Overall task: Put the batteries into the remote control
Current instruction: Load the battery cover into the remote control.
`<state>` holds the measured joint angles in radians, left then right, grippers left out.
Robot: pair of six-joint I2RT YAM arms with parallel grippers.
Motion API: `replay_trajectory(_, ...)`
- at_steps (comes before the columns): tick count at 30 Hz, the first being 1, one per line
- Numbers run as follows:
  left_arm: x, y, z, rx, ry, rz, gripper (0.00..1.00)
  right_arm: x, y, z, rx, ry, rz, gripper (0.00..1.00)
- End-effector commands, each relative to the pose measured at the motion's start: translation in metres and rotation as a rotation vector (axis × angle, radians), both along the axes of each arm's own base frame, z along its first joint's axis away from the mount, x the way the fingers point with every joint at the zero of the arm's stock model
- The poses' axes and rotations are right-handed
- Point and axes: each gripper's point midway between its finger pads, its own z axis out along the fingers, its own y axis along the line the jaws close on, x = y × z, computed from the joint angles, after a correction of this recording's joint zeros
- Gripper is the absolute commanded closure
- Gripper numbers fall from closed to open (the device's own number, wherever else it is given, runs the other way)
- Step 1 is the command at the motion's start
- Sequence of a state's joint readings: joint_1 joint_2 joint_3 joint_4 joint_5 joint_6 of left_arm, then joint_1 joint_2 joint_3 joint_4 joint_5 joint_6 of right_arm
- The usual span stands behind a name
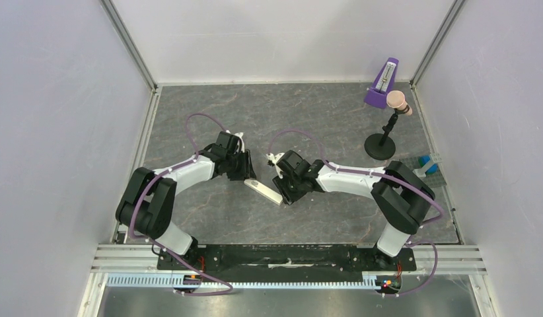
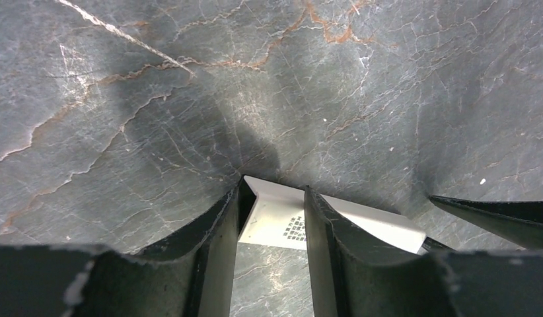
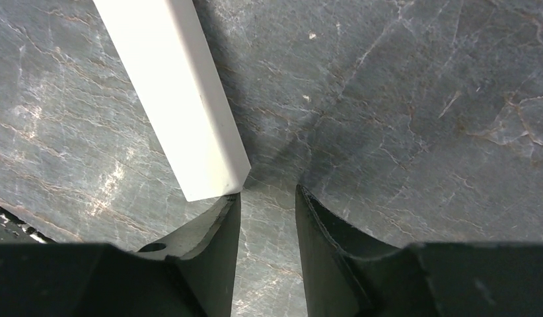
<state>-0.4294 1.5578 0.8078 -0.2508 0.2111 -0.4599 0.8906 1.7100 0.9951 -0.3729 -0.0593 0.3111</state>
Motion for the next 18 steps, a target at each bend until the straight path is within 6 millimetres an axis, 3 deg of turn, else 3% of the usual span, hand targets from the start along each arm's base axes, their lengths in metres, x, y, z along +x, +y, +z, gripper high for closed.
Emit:
replay_trajectory(1,-0.019,0.0,-0.016,-0.001,0.09,-0.006,0.67,0.004,0.013,-0.003,0.054,-0.013,-0.035,0.62)
replay_trajectory(6,-0.027,-0.005,-0.021,-0.038,0.124,-0.012,0.8,0.004,0.015,-0.003,0.087,-0.01,-0.093,0.63)
replay_trajectory(18,-0.041,-0.012,-0.027,-0.109,0.149,-0.024,0.88,0.008,0.033,-0.001,0.138,0.013,-0.141,0.64)
